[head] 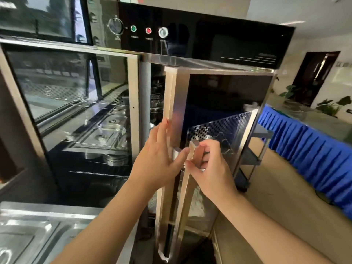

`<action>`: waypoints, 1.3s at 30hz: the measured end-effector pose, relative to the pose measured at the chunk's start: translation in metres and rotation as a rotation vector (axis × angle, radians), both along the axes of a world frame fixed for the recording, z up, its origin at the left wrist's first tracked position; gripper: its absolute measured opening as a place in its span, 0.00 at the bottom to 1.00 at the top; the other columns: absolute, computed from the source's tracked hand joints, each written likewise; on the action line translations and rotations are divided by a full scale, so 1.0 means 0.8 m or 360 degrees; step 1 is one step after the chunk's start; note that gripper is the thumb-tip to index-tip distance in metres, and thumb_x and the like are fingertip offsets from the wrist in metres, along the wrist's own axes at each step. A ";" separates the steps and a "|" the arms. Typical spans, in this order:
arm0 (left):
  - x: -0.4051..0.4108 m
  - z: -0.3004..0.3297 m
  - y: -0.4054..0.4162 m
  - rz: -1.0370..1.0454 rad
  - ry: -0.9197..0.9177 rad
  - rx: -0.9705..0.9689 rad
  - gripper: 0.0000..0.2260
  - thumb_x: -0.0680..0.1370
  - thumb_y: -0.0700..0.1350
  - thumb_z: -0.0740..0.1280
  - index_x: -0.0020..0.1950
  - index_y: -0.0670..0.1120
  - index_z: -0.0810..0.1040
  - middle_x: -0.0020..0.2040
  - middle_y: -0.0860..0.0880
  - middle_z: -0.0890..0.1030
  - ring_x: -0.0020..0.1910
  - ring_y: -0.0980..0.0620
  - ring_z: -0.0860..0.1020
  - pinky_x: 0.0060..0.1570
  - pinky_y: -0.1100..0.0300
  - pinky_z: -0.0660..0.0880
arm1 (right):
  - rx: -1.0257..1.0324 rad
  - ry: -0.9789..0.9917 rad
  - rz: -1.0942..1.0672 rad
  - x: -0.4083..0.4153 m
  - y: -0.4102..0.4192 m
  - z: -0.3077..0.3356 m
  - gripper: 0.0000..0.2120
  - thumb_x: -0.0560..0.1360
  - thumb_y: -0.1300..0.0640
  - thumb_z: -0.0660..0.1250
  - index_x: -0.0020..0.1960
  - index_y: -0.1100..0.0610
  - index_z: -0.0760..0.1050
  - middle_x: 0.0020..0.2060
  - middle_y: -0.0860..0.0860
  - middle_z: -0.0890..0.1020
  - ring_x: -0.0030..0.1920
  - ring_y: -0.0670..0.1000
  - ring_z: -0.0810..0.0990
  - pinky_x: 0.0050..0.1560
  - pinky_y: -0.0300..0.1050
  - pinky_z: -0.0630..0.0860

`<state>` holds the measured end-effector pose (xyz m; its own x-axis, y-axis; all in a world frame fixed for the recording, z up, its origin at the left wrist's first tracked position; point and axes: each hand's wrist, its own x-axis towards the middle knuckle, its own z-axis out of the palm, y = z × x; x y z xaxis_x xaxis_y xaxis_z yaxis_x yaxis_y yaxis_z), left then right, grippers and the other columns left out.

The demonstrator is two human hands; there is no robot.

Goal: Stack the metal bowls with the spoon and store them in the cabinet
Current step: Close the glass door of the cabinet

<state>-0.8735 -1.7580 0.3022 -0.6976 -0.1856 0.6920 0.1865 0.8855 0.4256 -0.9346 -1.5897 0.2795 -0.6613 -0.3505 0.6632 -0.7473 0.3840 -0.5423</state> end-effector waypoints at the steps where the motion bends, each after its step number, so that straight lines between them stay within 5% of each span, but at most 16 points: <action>1: -0.007 -0.001 -0.016 -0.0006 -0.0021 0.0004 0.40 0.77 0.68 0.59 0.82 0.50 0.49 0.79 0.50 0.59 0.73 0.48 0.68 0.62 0.55 0.72 | 0.0003 -0.0006 0.0003 -0.007 -0.015 0.000 0.27 0.72 0.42 0.72 0.64 0.45 0.63 0.48 0.47 0.81 0.45 0.47 0.84 0.41 0.50 0.84; 13: -0.090 -0.018 -0.166 0.0157 -0.0239 -0.0145 0.36 0.79 0.66 0.58 0.81 0.48 0.54 0.76 0.47 0.66 0.69 0.46 0.72 0.60 0.50 0.74 | -0.0070 -0.0186 -0.0033 -0.100 -0.160 0.000 0.31 0.72 0.43 0.77 0.67 0.49 0.66 0.51 0.45 0.81 0.47 0.44 0.82 0.47 0.46 0.83; 19: -0.149 -0.028 -0.211 0.0493 -0.0383 -0.0250 0.37 0.77 0.66 0.60 0.80 0.47 0.56 0.75 0.46 0.67 0.70 0.44 0.70 0.63 0.46 0.74 | -0.0068 -0.0245 0.0101 -0.153 -0.198 -0.006 0.26 0.70 0.40 0.77 0.59 0.47 0.68 0.44 0.40 0.79 0.42 0.40 0.80 0.39 0.39 0.79; 22: -0.180 -0.032 -0.221 0.0623 -0.0461 -0.0224 0.40 0.76 0.66 0.62 0.81 0.48 0.55 0.77 0.47 0.64 0.73 0.44 0.66 0.65 0.44 0.73 | -0.0025 -0.0243 0.0185 -0.177 -0.212 -0.009 0.24 0.68 0.35 0.74 0.55 0.43 0.68 0.44 0.40 0.79 0.41 0.38 0.79 0.35 0.32 0.75; 28: -0.228 -0.040 -0.241 0.0735 -0.0478 -0.0109 0.45 0.75 0.65 0.69 0.82 0.48 0.51 0.82 0.47 0.53 0.80 0.45 0.50 0.75 0.45 0.54 | 0.0017 -0.0295 0.0274 -0.221 -0.237 -0.026 0.26 0.68 0.33 0.72 0.56 0.44 0.66 0.44 0.39 0.79 0.39 0.39 0.80 0.34 0.40 0.81; 32: -0.243 -0.051 -0.258 0.0750 -0.0541 -0.0070 0.39 0.79 0.65 0.57 0.83 0.48 0.44 0.83 0.48 0.45 0.81 0.48 0.43 0.76 0.48 0.45 | -0.0003 -0.0377 0.0261 -0.233 -0.253 -0.037 0.24 0.70 0.33 0.69 0.56 0.47 0.68 0.42 0.42 0.79 0.39 0.43 0.81 0.37 0.47 0.83; 39: -0.254 -0.068 -0.284 0.0697 -0.0585 -0.0189 0.32 0.82 0.61 0.50 0.83 0.53 0.44 0.83 0.48 0.42 0.80 0.49 0.38 0.78 0.44 0.45 | -0.0034 -0.0587 0.0219 -0.239 -0.282 -0.062 0.12 0.69 0.33 0.66 0.42 0.40 0.75 0.44 0.38 0.74 0.38 0.37 0.76 0.32 0.27 0.67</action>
<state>-1.0769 -1.9848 0.2475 -0.7716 -0.4470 0.4526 -0.3491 0.8923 0.2862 -1.1260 -1.8156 0.2297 -0.8042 -0.4413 0.3981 -0.5448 0.2794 -0.7907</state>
